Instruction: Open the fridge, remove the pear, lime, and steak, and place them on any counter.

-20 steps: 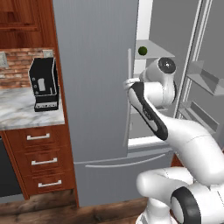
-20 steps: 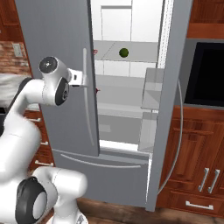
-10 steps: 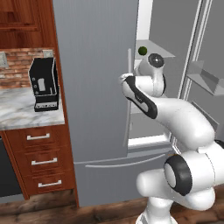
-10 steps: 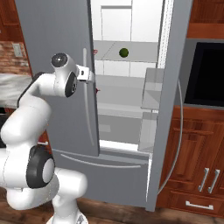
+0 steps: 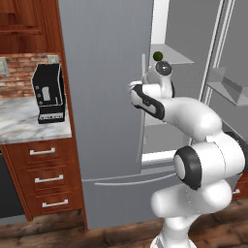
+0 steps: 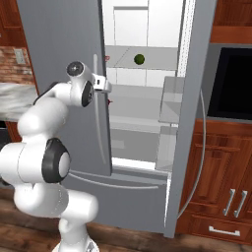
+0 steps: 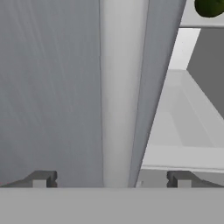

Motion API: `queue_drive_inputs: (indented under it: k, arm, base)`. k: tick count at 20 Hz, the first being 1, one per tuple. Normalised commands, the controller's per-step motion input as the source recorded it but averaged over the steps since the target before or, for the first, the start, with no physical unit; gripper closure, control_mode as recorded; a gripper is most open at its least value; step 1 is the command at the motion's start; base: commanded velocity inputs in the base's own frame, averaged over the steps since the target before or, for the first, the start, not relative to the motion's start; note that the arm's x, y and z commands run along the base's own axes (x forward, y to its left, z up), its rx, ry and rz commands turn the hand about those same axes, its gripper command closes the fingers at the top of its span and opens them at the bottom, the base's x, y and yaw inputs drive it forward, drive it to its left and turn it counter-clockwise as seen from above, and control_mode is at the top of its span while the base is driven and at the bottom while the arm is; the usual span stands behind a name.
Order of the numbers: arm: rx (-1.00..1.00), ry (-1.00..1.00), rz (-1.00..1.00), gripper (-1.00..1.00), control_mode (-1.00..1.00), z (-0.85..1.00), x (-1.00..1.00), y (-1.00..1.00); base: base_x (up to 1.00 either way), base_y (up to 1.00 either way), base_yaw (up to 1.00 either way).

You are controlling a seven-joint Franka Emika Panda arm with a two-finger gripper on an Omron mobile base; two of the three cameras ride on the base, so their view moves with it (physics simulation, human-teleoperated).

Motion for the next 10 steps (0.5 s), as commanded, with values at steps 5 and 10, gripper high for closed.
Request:
queue_drive_inputs:
  k: [5,10]
  arm:
    - [0.00,0.00,0.00,-1.00,-1.00,-0.09,0.45,0.00]
    - [0.00,0.00,0.00,-1.00,-1.00,-0.11,0.40,0.00]
  base:
    - [0.00,0.00,0.00]
    - [0.00,0.00,0.00]
